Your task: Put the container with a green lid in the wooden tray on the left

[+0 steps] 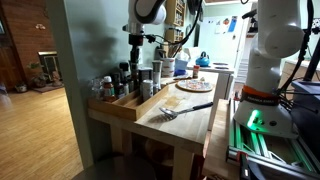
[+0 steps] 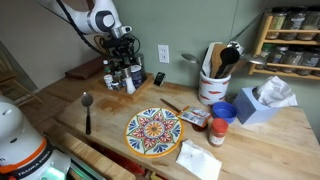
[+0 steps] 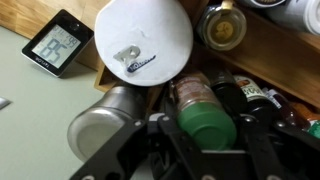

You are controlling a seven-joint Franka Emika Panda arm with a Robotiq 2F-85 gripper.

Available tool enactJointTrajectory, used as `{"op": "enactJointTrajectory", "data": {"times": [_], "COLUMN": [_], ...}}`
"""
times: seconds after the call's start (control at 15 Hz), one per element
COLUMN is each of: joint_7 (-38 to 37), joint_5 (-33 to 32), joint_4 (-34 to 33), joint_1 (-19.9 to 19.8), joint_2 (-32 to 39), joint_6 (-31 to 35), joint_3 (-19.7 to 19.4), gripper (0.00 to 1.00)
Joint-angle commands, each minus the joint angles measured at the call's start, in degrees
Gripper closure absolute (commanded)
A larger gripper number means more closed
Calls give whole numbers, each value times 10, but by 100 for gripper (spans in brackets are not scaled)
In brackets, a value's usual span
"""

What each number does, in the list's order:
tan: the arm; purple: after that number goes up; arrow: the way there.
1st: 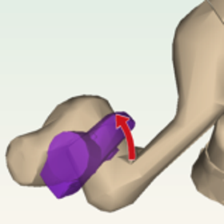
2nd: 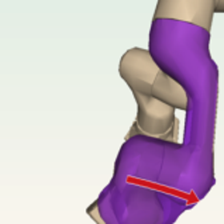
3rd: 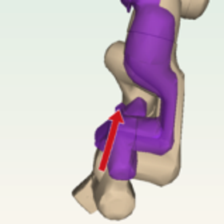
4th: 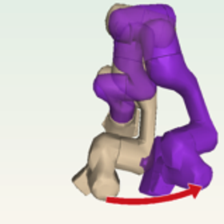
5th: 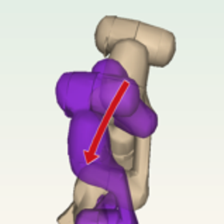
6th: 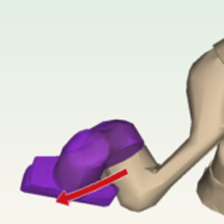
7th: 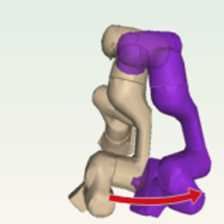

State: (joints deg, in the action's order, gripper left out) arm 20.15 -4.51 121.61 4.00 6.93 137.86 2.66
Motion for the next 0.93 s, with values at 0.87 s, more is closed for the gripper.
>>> {"op": "enactJointTrajectory", "data": {"times": [0.87], "joint_7": [54], "joint_5": [103], "joint_4": [-17], "joint_1": [-26], "joint_2": [53], "joint_6": [12], "joint_3": [21], "gripper": [79]}}
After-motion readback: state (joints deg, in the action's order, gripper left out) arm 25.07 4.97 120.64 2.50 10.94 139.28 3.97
